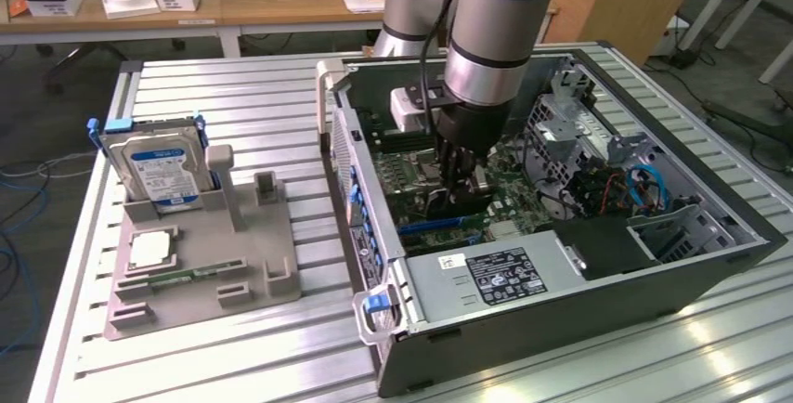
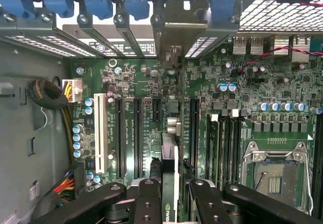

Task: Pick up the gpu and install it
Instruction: 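Insert the gpu into the slot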

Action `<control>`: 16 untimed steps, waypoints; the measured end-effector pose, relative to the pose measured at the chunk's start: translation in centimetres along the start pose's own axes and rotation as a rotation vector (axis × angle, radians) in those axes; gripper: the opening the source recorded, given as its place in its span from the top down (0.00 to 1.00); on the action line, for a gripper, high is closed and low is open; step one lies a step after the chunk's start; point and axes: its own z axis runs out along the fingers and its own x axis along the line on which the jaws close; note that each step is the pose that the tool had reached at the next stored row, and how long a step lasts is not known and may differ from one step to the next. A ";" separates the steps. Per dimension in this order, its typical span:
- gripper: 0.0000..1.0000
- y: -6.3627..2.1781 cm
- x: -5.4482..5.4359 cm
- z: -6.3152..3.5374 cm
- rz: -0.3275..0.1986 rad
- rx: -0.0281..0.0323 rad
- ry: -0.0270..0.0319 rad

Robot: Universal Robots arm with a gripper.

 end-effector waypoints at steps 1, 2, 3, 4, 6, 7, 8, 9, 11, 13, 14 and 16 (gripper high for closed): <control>0.74 0.00 0.0 0.01 0.000 0.0001 -0.0001; 0.74 0.00 0.0 0.01 0.000 0.0000 -0.0001; 0.74 0.00 0.0 0.02 0.000 0.0000 -0.0006; 0.74 0.00 0.0 0.03 0.000 0.0001 -0.0012; 0.74 0.01 0.0 0.04 0.000 0.0001 -0.0013; 0.74 0.02 0.0 0.08 0.000 0.0001 -0.0015; 0.74 0.02 0.0 0.15 -0.002 0.0001 -0.0019; 0.74 0.02 0.0 0.22 -0.003 0.0000 -0.0024; 0.74 0.03 -0.1 0.34 -0.008 -0.0001 -0.0043; 0.74 0.04 -0.1 0.33 -0.008 -0.0002 -0.0055; 0.74 0.04 -0.1 0.34 -0.008 -0.0002 -0.0056; 0.74 0.03 -0.1 0.34 -0.008 -0.0002 -0.0057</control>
